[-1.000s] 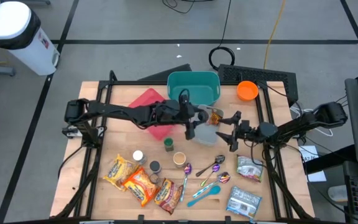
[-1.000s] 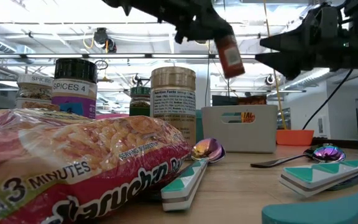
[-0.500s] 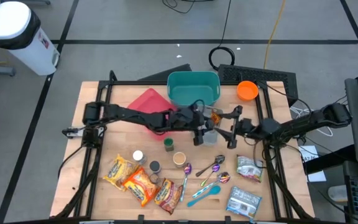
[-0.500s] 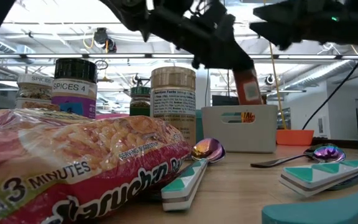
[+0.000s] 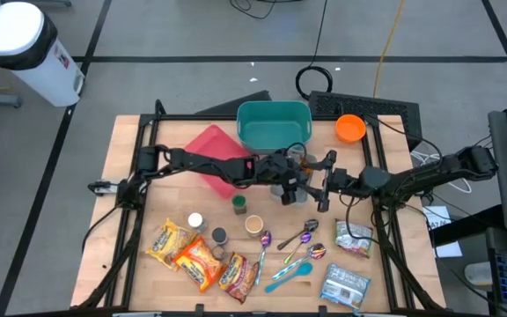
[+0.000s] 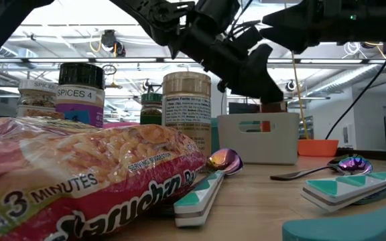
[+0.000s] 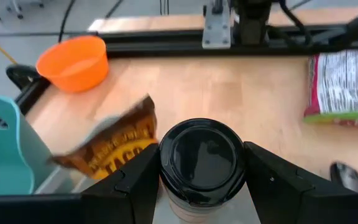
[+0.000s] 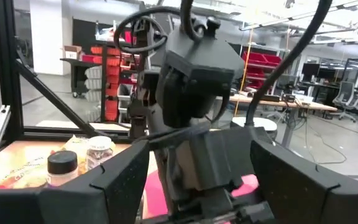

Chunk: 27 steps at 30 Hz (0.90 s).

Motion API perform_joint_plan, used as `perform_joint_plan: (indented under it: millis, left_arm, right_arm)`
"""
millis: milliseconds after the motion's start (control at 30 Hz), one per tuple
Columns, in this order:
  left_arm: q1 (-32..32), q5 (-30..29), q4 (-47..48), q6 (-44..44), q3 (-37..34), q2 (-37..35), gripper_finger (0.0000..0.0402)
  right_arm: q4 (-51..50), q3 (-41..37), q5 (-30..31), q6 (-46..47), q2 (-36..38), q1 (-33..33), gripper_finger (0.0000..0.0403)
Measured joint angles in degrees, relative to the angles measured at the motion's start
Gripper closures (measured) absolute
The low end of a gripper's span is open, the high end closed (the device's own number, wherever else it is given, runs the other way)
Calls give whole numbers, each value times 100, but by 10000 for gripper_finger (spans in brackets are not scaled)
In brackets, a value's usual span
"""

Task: Pick & Place Food Item
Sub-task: Put the orange spice bottle into the gray bin, then put the green spice bottle into the gray bin

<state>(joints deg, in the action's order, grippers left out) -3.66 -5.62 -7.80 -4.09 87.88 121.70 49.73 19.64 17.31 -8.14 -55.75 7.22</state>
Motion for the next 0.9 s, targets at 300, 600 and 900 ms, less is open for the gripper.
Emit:
perform_joint_plan:
  millis: [300,600,900]
  left_arm:
    - [2,164,-342,-34,-2,366,166]
    - [2,-35,-315,-105,-4,192,55]
    - [2,103,1079,-52,-2,-542,18]
  right_arm:
    - [-32,2,-94,-7,2,2,133]
    - [-117,2,-96,-27,2,2,133]
    - [-112,9,-87,-8,4,410,131]
